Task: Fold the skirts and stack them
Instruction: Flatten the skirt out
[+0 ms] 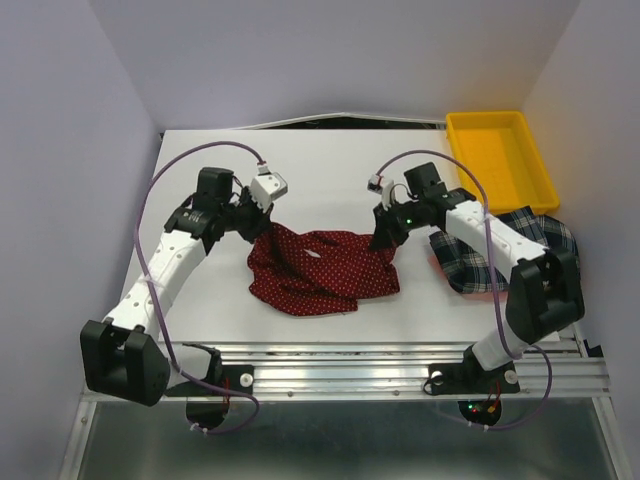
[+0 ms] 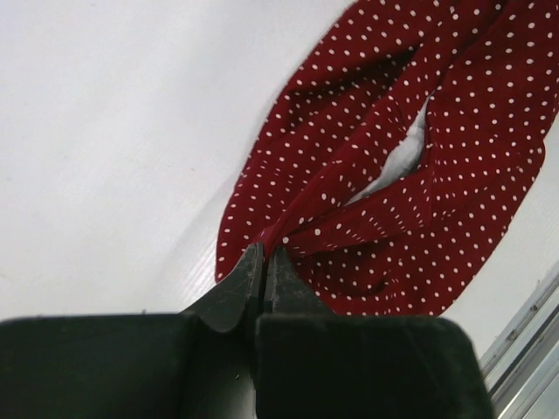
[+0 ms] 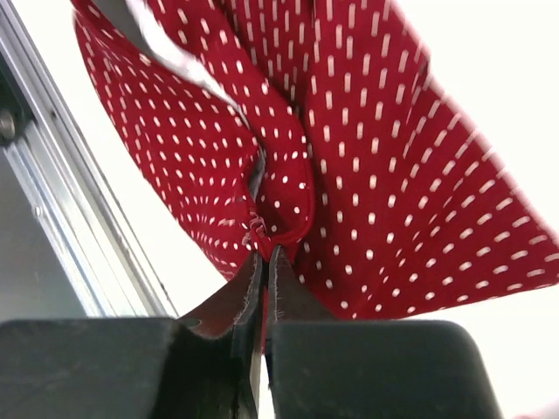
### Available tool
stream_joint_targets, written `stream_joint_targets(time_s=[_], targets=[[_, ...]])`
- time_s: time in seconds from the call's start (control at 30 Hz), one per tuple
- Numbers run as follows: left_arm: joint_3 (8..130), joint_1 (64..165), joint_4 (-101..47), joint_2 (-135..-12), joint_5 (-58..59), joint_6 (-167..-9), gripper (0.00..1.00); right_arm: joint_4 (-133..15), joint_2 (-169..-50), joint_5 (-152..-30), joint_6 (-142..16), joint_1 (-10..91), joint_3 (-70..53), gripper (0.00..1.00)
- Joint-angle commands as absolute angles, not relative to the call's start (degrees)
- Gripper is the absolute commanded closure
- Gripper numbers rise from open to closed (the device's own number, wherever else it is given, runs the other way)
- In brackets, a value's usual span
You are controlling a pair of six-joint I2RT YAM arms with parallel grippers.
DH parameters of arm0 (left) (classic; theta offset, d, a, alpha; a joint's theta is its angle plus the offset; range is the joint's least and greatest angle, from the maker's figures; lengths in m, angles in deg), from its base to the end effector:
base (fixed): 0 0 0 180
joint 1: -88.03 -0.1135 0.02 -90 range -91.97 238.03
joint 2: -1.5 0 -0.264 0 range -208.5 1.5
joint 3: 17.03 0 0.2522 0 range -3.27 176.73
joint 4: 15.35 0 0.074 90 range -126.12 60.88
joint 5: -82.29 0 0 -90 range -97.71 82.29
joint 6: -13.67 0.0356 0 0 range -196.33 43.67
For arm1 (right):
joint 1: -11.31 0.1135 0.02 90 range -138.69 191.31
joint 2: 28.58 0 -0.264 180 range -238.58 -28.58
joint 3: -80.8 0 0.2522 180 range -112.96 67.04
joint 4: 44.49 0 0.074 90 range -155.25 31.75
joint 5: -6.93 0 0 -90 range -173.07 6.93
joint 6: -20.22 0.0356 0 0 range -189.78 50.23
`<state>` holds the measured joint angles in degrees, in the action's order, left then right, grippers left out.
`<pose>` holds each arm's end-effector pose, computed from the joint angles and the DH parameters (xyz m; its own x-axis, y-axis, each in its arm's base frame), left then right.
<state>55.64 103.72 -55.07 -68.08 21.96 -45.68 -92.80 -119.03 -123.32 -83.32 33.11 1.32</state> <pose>0.2493 -0.0883 0.3119 -0.1794 0.5105 -0.8410 0.8240 0.5450 0.1550 0.2898 0.1407 0.2425 -0.6379 -0.4476 -0.6267 -0.7604 0.4950 0.4204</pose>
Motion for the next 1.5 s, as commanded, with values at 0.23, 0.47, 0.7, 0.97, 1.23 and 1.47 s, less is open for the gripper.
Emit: stream_joint_targets(time_s=[0.23,0.47,0.7,0.97,1.23,1.47], targets=[[86.3,89.0,-54.6,-80.7,27.6,-53.2,1.0,-88.9,-119.0,-119.5,-84.4,24.9,-27.3,0.99],[89.6,88.9,-51.9,-78.1,25.4,-51.5,1.0,-85.2,-117.6,-116.2,-83.7,22.1,-34.0,0.99],[73.6,89.0,-48.9,-58.5,27.3,-47.9,1.0,-81.7,-103.3,-118.0,-82.4,22.1,-20.9,0.99],[68.8,89.1,-53.6,-41.0,29.6,-50.6,1.0,-84.8,-88.8,-117.9,-79.2,22.1,-16.5,0.99],[76.3,89.1,-57.4,-51.2,26.3,-56.5,1.0,-85.2,-94.7,-117.4,-76.9,22.1,-19.1,0.99],[76.3,89.2,-52.1,-56.6,20.8,-57.0,1.0,-81.3,-99.7,-109.6,-75.8,22.1,-18.9,0.99]])
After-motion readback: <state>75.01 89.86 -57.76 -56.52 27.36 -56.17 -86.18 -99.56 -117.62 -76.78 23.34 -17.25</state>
